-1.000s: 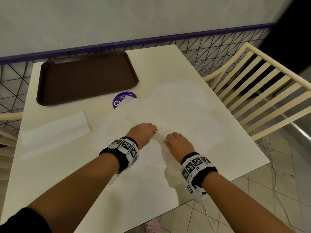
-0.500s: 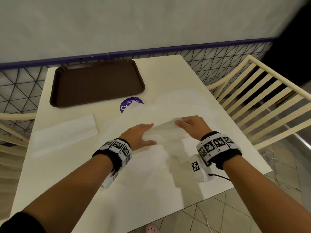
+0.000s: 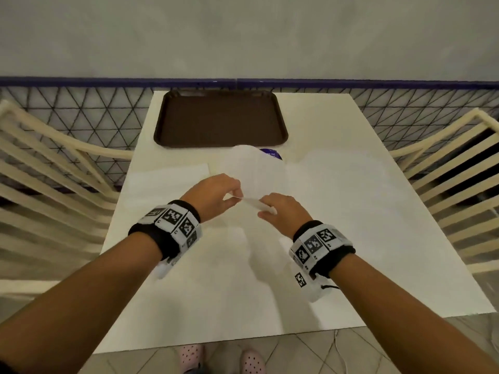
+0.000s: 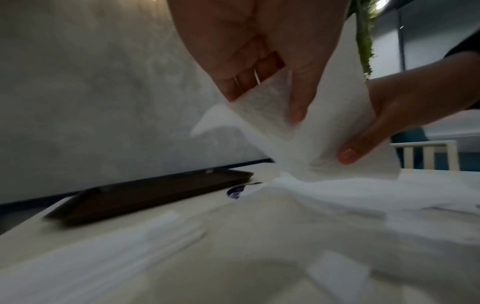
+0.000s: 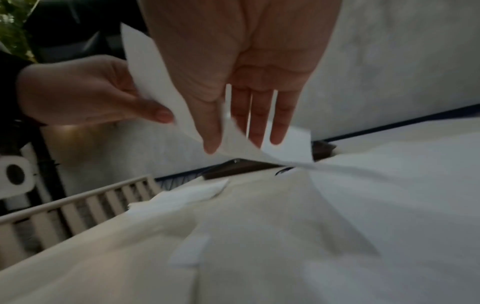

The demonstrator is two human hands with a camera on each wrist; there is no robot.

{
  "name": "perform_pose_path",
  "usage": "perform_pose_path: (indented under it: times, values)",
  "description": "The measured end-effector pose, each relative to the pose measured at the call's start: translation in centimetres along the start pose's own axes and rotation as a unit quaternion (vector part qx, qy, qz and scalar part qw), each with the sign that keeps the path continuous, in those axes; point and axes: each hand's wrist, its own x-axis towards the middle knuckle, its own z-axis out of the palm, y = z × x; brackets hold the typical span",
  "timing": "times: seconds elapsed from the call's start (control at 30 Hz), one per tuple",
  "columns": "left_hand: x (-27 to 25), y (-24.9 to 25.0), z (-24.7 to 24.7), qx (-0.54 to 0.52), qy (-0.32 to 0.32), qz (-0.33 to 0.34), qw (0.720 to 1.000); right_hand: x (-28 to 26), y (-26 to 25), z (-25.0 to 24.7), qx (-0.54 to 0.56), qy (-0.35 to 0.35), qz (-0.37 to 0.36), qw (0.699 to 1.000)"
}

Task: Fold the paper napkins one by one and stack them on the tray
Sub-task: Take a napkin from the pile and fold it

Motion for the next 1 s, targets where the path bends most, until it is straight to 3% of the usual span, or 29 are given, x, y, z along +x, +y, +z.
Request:
perform_pose_path:
  times: [0.17,0.27,0.5,0.67,0.83,1.0]
  values:
    - [-7.9,-5.3,0.1,-0.026,-0.020,-0.093,0.995,1.1,-4.1,4.8,-0.047,-0.047,-0.080,0.995]
    - [-12.1,-7.8,0.7,-0.043,-0.043,-0.171,0.983,1.5,-6.8,7.4,-0.072,-0.116,-0.112,0.984]
    - [-18.0,-11.6,1.6,-0.110,-0.057,-0.299,0.946,2.4,-8.6,10.3,-0.048,-0.237,-0.103,0.965]
    - [-18.9,-12.5,1.4,-0.203,0.015,-0.360,0.911,2.6,-7.6,10.2,0.023,-0.238,-0.090,0.967]
    - [-17.7,-14.3,1.3,-0.288,0.013,-0.430,0.856,4.5,-7.1,9.2,0.033,-0.231,-0.020,0.972]
    - [-16.8,-15.6,0.8,-0.376,-0.021,-0.472,0.798,6.9,-6.6,9.7,0.204,-0.162,0.069,0.963]
